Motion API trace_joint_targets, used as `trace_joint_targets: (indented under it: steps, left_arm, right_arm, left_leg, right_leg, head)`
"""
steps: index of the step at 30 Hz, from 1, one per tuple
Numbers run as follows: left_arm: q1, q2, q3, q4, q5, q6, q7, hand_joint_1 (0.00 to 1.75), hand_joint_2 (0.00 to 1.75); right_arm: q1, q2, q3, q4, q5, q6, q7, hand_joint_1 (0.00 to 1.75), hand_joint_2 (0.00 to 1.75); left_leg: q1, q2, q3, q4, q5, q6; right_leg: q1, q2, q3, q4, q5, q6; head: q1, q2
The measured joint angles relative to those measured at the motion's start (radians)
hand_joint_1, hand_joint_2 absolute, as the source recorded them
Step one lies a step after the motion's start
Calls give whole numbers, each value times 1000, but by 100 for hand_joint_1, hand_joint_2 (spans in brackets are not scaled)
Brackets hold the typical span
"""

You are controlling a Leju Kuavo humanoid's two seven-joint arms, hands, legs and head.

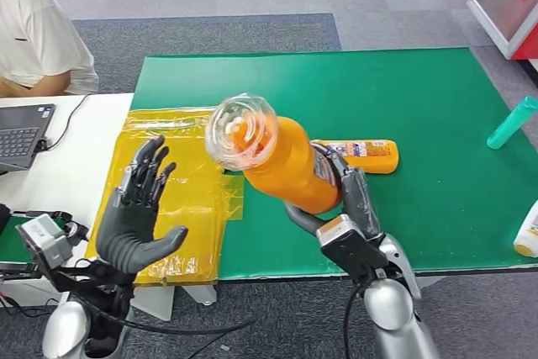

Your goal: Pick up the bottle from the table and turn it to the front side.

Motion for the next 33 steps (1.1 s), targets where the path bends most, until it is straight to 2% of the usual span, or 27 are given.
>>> trace_joint_targets:
  steps: [6, 10, 14, 19, 24, 33]
  left_arm:
    - [-38, 14, -155, 0, -43, -10, -12, 0, 175]
    - [-44, 23, -192, 0, -46, -13, -14, 0, 175]
    - [-60, 33, -232, 0, -63, -16, -15, 0, 175]
    - [-101, 39, -292, -17, -172, 52, -48, 0, 175]
    - [-154, 41, -357, -60, -295, 146, -60, 0, 175]
    - [-181, 42, -395, -75, -318, 202, -63, 0, 175]
  right_arm:
    - [-7, 8, 8, 8, 36, -62, -19, 175, 175]
    - [-7, 8, 9, 9, 49, -70, -19, 175, 175]
    - [-3, 8, 16, 11, 107, -118, -25, 175, 175]
    - [39, 8, 52, 10, 159, -184, -46, 175, 175]
    - [62, 8, 97, -7, 182, -205, -41, 175, 175]
    - [78, 4, 136, -27, 193, -216, -34, 175, 175]
  left_leg:
    - [0, 0, 0, 0, 0, 0]
    - [0, 0, -1, 0, 0, 0]
    - [0, 0, -1, 0, 0, 0]
    - [0, 0, -1, 0, 0, 0]
    - [0, 0, -1, 0, 0, 0]
    - [0, 0, -1, 0, 0, 0]
  right_leg:
    - [0, 0, 0, 0, 0, 0]
    - [0, 0, -1, 0, -1, -1]
    - [0, 0, -1, 0, -1, -1]
    - [0, 0, -1, 0, -1, -1]
    - [0, 0, -2, 0, -1, -1]
    - [0, 0, -2, 0, -1, -1]
  head:
    - [0, 0]
    - [0, 0]
    - [0, 0]
    - [0, 0]
    - [0, 0]
    - [0, 0]
